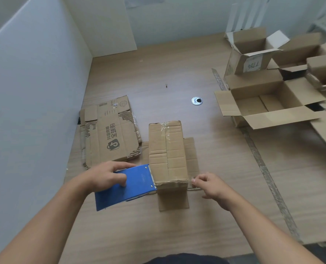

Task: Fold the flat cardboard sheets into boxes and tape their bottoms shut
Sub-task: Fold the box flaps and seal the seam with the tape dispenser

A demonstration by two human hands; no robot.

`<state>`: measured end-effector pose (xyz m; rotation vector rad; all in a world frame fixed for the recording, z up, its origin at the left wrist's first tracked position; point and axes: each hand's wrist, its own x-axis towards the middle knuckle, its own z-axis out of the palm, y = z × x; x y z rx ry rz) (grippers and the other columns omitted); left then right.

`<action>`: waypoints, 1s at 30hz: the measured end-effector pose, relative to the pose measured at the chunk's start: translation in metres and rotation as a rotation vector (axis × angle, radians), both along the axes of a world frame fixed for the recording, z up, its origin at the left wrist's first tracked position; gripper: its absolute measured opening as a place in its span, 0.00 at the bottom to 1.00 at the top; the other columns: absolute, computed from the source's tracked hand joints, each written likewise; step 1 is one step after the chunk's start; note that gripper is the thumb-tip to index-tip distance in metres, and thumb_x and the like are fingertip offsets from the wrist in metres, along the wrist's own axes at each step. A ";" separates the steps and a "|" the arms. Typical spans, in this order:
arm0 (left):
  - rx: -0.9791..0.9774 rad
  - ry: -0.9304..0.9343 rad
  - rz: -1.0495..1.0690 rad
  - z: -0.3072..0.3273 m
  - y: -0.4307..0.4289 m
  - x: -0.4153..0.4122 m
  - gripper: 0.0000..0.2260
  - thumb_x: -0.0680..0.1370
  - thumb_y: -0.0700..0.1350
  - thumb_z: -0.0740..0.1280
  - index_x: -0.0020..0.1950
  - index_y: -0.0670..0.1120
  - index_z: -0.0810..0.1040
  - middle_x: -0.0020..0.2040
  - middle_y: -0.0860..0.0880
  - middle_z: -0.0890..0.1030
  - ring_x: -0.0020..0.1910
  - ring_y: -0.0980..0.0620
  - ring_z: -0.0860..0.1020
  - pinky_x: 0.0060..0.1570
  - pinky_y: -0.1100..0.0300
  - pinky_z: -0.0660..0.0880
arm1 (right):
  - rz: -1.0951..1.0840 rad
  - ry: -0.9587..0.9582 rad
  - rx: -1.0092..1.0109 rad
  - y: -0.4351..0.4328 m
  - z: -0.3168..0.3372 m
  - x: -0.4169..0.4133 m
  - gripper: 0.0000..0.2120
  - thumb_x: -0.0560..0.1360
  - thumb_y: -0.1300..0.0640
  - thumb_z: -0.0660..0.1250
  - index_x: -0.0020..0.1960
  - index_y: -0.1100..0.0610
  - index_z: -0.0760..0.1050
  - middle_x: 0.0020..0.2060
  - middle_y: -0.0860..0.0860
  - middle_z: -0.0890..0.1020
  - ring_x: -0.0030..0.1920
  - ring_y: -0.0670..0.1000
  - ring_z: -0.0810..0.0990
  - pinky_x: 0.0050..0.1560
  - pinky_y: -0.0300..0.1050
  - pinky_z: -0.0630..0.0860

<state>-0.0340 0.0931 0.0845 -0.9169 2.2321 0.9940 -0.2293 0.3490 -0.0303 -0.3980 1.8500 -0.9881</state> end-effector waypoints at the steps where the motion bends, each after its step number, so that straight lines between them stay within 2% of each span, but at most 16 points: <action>1: 0.004 -0.005 0.000 0.000 0.000 0.000 0.28 0.57 0.57 0.63 0.56 0.75 0.76 0.56 0.64 0.81 0.56 0.58 0.78 0.62 0.50 0.73 | -0.009 -0.055 0.015 -0.003 0.001 0.002 0.11 0.79 0.52 0.66 0.42 0.58 0.78 0.45 0.53 0.77 0.50 0.49 0.75 0.49 0.51 0.77; 5: 0.021 -0.003 0.001 0.000 0.000 0.002 0.26 0.60 0.56 0.64 0.56 0.76 0.76 0.54 0.64 0.82 0.55 0.59 0.79 0.61 0.51 0.74 | -0.032 -0.132 0.046 -0.007 0.007 0.004 0.12 0.79 0.49 0.66 0.46 0.57 0.80 0.53 0.50 0.82 0.59 0.46 0.75 0.51 0.55 0.80; 8: 0.024 0.006 0.003 -0.001 0.001 0.002 0.26 0.59 0.56 0.64 0.55 0.75 0.77 0.54 0.64 0.82 0.54 0.60 0.79 0.60 0.53 0.74 | -0.029 -0.097 0.104 -0.003 0.005 0.003 0.13 0.78 0.45 0.68 0.47 0.56 0.81 0.53 0.49 0.81 0.59 0.48 0.74 0.48 0.55 0.81; 10: 0.017 0.002 -0.005 0.001 0.002 0.001 0.25 0.60 0.55 0.64 0.55 0.74 0.77 0.54 0.64 0.81 0.54 0.60 0.78 0.60 0.54 0.74 | -0.028 -0.008 0.156 0.000 0.004 0.004 0.16 0.75 0.41 0.69 0.47 0.55 0.78 0.47 0.48 0.79 0.52 0.49 0.75 0.44 0.48 0.78; 12: 0.010 0.000 -0.002 0.001 0.002 0.002 0.24 0.62 0.53 0.64 0.55 0.74 0.76 0.54 0.64 0.81 0.54 0.59 0.78 0.59 0.54 0.74 | -0.022 0.163 0.113 0.001 0.005 0.006 0.15 0.73 0.42 0.72 0.43 0.54 0.75 0.43 0.48 0.77 0.46 0.49 0.75 0.42 0.42 0.70; 15: -0.005 0.004 0.004 0.000 0.003 0.004 0.24 0.61 0.55 0.64 0.54 0.77 0.75 0.54 0.64 0.81 0.55 0.59 0.78 0.60 0.54 0.74 | 0.064 0.379 0.017 0.002 0.013 0.012 0.08 0.75 0.50 0.71 0.40 0.50 0.75 0.47 0.46 0.73 0.50 0.47 0.74 0.47 0.39 0.67; 17: -0.011 0.006 0.000 -0.001 0.005 0.004 0.24 0.61 0.56 0.64 0.53 0.80 0.73 0.55 0.63 0.81 0.55 0.58 0.78 0.61 0.52 0.74 | 0.114 0.409 -0.028 0.004 0.020 0.015 0.07 0.76 0.53 0.69 0.39 0.48 0.76 0.49 0.44 0.72 0.52 0.45 0.73 0.47 0.27 0.64; 19: -0.010 0.002 -0.003 0.000 0.006 0.005 0.24 0.62 0.56 0.64 0.51 0.82 0.71 0.55 0.63 0.81 0.55 0.57 0.78 0.61 0.51 0.74 | 0.139 0.402 -0.056 0.007 0.024 0.017 0.08 0.76 0.53 0.69 0.39 0.48 0.77 0.53 0.44 0.73 0.56 0.42 0.73 0.49 0.23 0.62; 23: -0.016 -0.001 -0.014 0.001 0.006 0.005 0.24 0.60 0.58 0.63 0.52 0.81 0.72 0.56 0.63 0.80 0.56 0.57 0.77 0.61 0.50 0.74 | 0.120 0.350 -0.104 0.010 0.023 0.021 0.05 0.75 0.52 0.72 0.41 0.49 0.81 0.58 0.43 0.73 0.60 0.41 0.72 0.57 0.35 0.65; 27: -0.024 0.001 -0.017 0.002 0.006 0.004 0.23 0.62 0.56 0.63 0.51 0.82 0.72 0.56 0.64 0.80 0.56 0.58 0.77 0.61 0.51 0.74 | 0.041 0.269 -0.148 0.009 0.023 0.024 0.05 0.75 0.54 0.72 0.40 0.51 0.83 0.61 0.41 0.73 0.62 0.41 0.74 0.59 0.39 0.68; 30: -0.033 -0.006 -0.018 0.002 0.005 0.004 0.23 0.62 0.55 0.63 0.51 0.80 0.72 0.56 0.63 0.80 0.55 0.58 0.77 0.60 0.53 0.74 | -0.032 0.086 -0.198 0.010 0.018 0.027 0.06 0.76 0.55 0.71 0.42 0.52 0.86 0.64 0.41 0.73 0.61 0.34 0.72 0.60 0.39 0.69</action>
